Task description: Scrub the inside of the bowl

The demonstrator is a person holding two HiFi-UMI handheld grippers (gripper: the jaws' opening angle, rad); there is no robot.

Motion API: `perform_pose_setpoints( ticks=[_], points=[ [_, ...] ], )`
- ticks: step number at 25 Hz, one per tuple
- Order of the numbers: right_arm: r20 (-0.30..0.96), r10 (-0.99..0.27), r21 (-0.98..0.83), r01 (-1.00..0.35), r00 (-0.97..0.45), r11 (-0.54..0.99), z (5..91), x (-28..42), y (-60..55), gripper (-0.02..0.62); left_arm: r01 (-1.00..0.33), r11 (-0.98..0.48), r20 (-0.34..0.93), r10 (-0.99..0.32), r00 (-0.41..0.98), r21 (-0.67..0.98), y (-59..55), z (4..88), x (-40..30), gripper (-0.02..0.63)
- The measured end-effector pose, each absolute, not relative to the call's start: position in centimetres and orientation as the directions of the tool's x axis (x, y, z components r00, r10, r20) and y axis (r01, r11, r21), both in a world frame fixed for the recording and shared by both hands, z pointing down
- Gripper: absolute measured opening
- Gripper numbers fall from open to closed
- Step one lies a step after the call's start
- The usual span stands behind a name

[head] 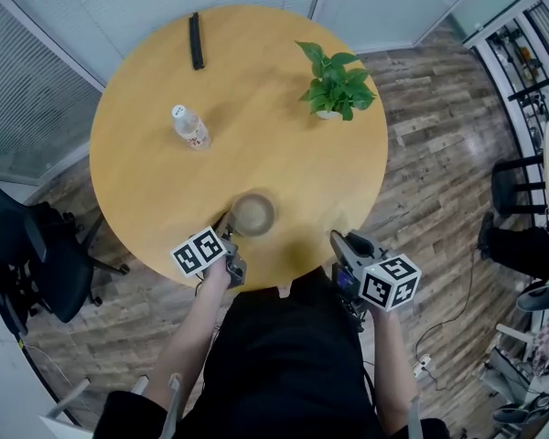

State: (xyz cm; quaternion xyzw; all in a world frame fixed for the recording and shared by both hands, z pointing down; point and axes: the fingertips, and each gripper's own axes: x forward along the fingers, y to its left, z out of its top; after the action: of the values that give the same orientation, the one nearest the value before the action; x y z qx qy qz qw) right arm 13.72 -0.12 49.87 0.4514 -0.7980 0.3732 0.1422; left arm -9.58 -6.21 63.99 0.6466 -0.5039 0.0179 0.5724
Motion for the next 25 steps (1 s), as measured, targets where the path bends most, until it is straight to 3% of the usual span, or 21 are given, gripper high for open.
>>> perform_pose_setpoints(
  ticks=[11,25],
  points=[
    [0.493,-0.625,-0.519,-0.781,-0.606,0.349,47.9,11.8,-1.3,0.044,-0.659,0.122,0.514,-0.735,0.443,0.742,-5.2,59.1,-14.5,0.023],
    [0.362,-0.587,-0.51,-0.681,-0.724,0.526,43.1,8.9,0.1,0.044,-0.764,-0.212,0.307,-0.825,0.474,0.61,0.3,48.9,-16.4,0.011]
  ],
)
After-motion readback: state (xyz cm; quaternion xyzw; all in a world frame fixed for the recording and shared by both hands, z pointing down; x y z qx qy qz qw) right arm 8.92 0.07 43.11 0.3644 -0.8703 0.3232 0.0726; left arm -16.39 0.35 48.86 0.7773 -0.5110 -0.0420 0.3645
